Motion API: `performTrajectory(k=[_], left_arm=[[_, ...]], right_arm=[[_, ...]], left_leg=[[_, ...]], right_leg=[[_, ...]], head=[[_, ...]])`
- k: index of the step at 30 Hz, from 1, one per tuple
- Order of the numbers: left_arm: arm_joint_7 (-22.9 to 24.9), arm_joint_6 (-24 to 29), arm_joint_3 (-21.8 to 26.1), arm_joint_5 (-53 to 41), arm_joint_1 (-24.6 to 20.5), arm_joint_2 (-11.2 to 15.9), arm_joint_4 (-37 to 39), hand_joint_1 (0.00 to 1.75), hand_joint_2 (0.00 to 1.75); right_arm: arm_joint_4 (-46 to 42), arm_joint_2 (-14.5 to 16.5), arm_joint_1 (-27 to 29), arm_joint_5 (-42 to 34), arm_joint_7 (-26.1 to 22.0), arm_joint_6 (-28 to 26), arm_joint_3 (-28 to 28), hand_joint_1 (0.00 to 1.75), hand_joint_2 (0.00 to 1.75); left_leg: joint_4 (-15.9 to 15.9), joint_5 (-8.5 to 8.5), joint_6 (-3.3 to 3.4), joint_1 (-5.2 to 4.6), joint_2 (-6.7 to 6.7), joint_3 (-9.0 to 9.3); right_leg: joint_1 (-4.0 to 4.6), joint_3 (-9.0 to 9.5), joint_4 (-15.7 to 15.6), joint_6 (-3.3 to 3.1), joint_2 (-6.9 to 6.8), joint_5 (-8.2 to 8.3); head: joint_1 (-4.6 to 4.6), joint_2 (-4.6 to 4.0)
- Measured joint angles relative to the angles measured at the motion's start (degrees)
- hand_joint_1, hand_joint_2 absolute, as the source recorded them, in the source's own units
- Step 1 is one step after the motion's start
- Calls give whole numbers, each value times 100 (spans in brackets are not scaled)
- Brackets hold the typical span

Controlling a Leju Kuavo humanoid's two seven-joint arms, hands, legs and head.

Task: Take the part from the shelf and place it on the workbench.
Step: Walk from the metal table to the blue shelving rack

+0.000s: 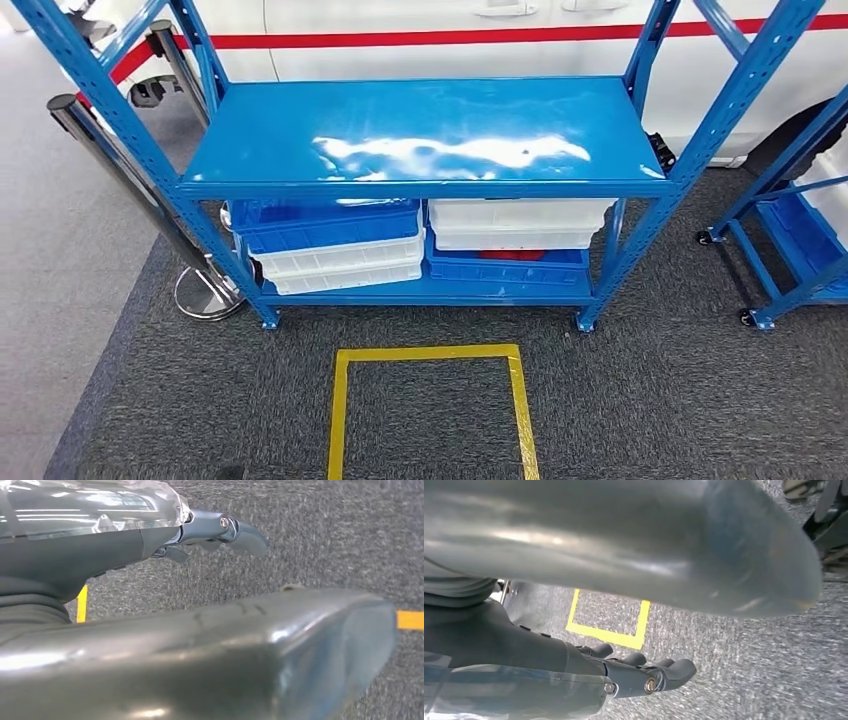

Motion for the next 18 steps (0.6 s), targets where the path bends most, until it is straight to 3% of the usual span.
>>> performTrajectory(k=[1, 3, 5, 10, 12, 14, 15, 16, 17, 18], left_arm=[[-5, -7, 1, -1, 6, 1, 0, 0, 0], [-18, -21, 2, -2, 13, 3, 0, 0, 0], [-32, -29, 2, -4, 7, 7, 0, 0, 0], [-49, -39, 2, -6, 32, 13, 0, 0, 0], [-51, -42, 3, -5, 34, 12, 0, 0, 0], [-46, -46, 5, -4, 31, 14, 0, 0, 0], [-41, -48, 6, -4, 35, 14, 0, 0, 0], [-34, -48, 7, -4, 42, 14, 0, 0, 0], [-26, -48, 8, -5, 50, 13, 0, 0, 0], [-18, -48, 8, -7, 57, 11, 0, 0, 0]], right_arm=[[0, 0, -2, -9, -1, 1, -3, 0, 0], [0, 1, -8, -22, -3, 1, -5, 0, 0], [0, 3, -14, -29, -6, 1, -6, 0, 0], [-2, 3, -31, -32, -13, 0, -14, 0, 0], [-3, 1, -35, -36, -14, 1, -25, 0, 0], [-2, 3, -34, -42, -15, 5, -39, 0, 0], [-2, 3, -29, -43, -11, 8, -44, 0, 0], [-2, 2, -22, -43, -8, 8, -49, 0, 0], [-2, -1, -15, -42, -4, 8, -52, 0, 0], [-2, -5, -5, -39, 0, 7, -58, 0, 0]], left_leg=[[-101, 118, -4, 3, 9, 50], [-827, 505, 28, -1, 28, 426], [-1464, 658, 97, -34, 48, 760], [-1746, 595, 288, -43, 36, 1024], [-1777, 564, 336, -36, 38, 1125], [-1777, 492, 360, -43, 38, 1196], [-1777, 446, 357, -46, 34, 1248], [-1777, 393, 349, -46, 28, 1315], [-1777, 335, 337, -43, 21, 1397], [-1777, 270, 319, -41, 16, 1477]], right_leg=[[0, 20, 1, 9, -23, -19], [-2, 83, -2, 37, -57, -74], [11, 133, -7, 92, -85, -132], [7, 178, 187, 259, -96, -148], [-7, -123, 716, 281, -94, -384], [-9, -612, 1397, 309, -94, -641], [-9, -786, 1568, 319, -95, -671], [-9, -866, 1541, 325, -95, -596], [-9, -849, 1318, 319, -95, -419], [-8, -773, 961, 307, -96, -142]], head=[[0, 1], [0, 0], [1, 0], [2, 0], [3, 0], [2, 1], [3, 1], [2, 1], [2, 1], [3, 1]])
